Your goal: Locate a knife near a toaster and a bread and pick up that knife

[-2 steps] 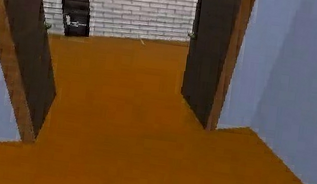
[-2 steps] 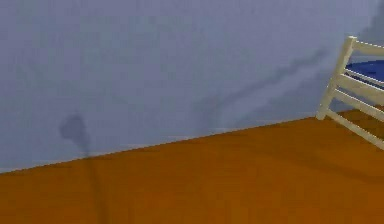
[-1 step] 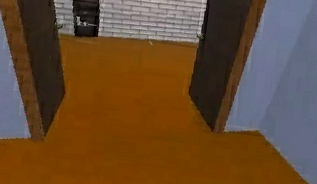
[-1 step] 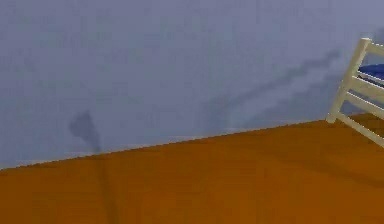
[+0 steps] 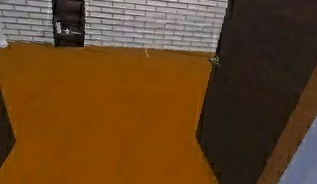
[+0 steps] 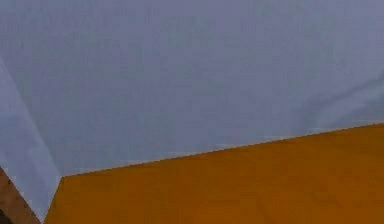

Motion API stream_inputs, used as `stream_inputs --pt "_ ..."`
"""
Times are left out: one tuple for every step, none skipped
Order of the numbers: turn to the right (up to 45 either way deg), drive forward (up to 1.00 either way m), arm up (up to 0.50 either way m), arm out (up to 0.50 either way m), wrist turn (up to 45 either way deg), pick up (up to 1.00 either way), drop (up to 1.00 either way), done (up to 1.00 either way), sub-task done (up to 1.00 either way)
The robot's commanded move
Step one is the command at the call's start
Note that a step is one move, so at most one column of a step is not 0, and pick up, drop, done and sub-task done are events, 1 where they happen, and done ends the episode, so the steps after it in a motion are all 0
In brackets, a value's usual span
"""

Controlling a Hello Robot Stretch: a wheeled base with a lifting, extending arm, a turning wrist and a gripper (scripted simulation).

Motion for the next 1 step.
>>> stream_inputs --pt "0.0 1.0 0.0 0.0 0.0 0.0 0.0 0.0 0.0"
